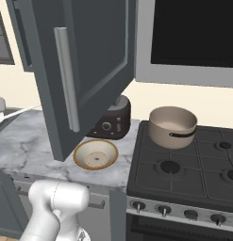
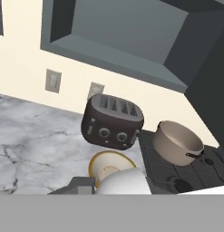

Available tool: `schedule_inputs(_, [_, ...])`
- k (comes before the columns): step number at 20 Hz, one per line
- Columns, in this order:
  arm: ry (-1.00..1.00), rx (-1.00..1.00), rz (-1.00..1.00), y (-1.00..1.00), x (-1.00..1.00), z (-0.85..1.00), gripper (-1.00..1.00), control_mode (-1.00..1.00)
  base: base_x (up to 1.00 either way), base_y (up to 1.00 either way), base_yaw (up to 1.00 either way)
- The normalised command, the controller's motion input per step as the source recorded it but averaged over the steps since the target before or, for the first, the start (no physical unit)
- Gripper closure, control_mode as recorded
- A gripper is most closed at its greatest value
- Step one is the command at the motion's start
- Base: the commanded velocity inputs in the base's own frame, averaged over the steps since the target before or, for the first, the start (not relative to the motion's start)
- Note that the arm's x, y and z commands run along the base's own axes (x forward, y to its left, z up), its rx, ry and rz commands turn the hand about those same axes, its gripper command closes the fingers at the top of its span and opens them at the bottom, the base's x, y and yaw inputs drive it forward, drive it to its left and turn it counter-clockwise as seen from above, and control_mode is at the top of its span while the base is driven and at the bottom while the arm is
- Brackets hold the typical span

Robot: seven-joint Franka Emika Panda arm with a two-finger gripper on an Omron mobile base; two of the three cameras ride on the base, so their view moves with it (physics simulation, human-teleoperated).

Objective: Open the cabinet and move the ladle to the pot. Then close the cabinet.

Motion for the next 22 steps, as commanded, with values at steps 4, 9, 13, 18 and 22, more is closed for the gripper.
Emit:
schedule_inputs(4, [0.00, 0.00, 0.00, 0.00, 0.00, 0.00, 1.00, 1.00, -0.37, -0.30, 0.00])
schedule_inputs(9, [0.00, 0.00, 0.00, 0.00, 0.00, 0.00, 1.00, 1.00, -0.59, -0.39, 0.00])
schedule_inputs(13, [0.00, 0.00, 0.00, 0.00, 0.00, 0.00, 1.00, 1.00, -0.66, -0.32, 0.00])
schedule_inputs(18, [0.00, 0.00, 0.00, 0.00, 0.00, 0.00, 1.00, 1.00, -0.40, -0.20, 0.00])
schedule_inputs(22, [0.00, 0.00, 0.00, 0.00, 0.00, 0.00, 1.00, 1.00, -0.29, -0.14, 0.00])
